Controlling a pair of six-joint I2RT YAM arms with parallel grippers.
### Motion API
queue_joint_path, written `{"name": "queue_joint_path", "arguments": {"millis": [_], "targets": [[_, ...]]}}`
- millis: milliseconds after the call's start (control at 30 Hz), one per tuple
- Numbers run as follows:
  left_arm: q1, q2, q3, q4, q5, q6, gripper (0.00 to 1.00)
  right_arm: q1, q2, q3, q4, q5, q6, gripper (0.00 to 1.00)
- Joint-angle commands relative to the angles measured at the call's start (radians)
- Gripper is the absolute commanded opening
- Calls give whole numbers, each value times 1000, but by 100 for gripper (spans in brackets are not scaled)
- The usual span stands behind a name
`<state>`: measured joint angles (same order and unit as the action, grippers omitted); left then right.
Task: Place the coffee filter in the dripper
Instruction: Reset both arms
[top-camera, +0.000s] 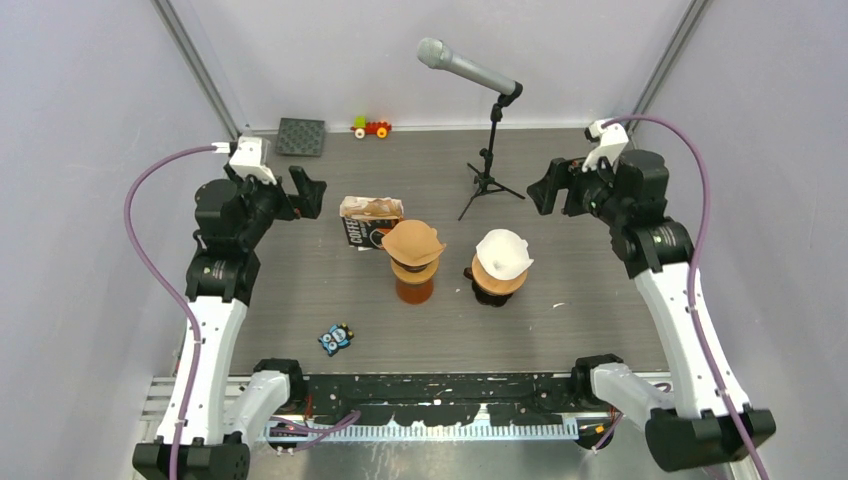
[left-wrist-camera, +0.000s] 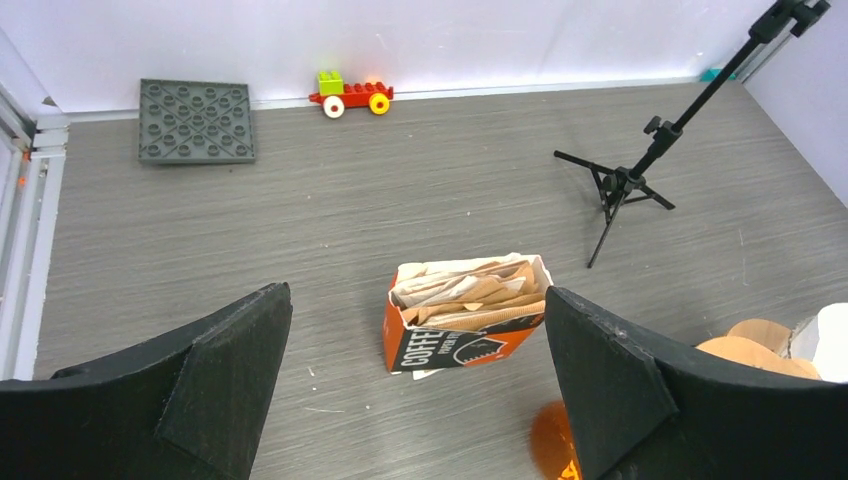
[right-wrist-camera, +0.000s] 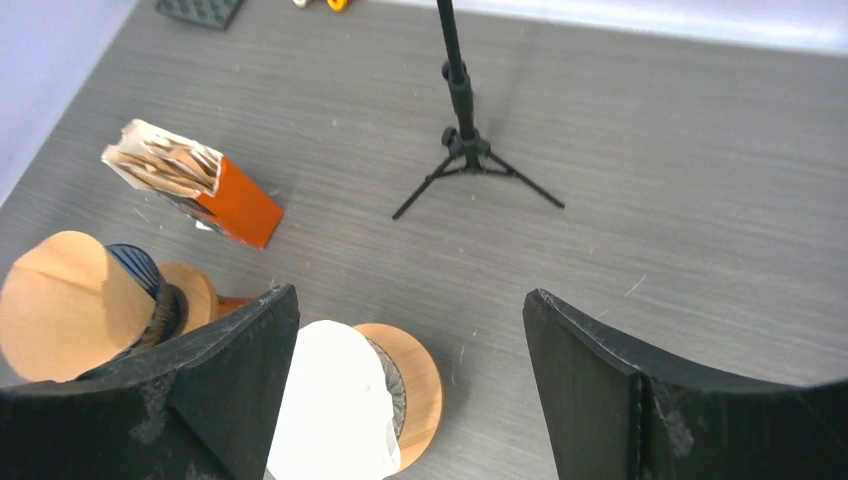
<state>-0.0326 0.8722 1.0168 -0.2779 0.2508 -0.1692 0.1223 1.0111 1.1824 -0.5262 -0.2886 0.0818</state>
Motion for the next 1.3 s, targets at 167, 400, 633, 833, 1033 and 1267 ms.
{"name": "queue_joint_path", "arguments": {"millis": [167, 400, 633, 833, 1033, 1267], "targets": [[2, -64, -33, 16, 90, 45, 100, -6, -86, -60, 144, 35, -31, 87], [22, -51, -60, 35, 70, 43, 100, -6, -99, -73, 130, 48, -60, 87], [50, -24, -19, -30, 113, 21, 100, -6, -99, -93, 120, 120, -74, 87], [64, -29, -27, -40, 96, 48, 100, -4, -81, -107, 133, 109, -66, 87], [69, -24, -35, -37, 115, 50, 100, -5, -94, -115, 135, 114, -73, 87], [74, -30, -47, -28, 121, 51, 100, -7, -115, -122, 140, 130, -76, 87]]}}
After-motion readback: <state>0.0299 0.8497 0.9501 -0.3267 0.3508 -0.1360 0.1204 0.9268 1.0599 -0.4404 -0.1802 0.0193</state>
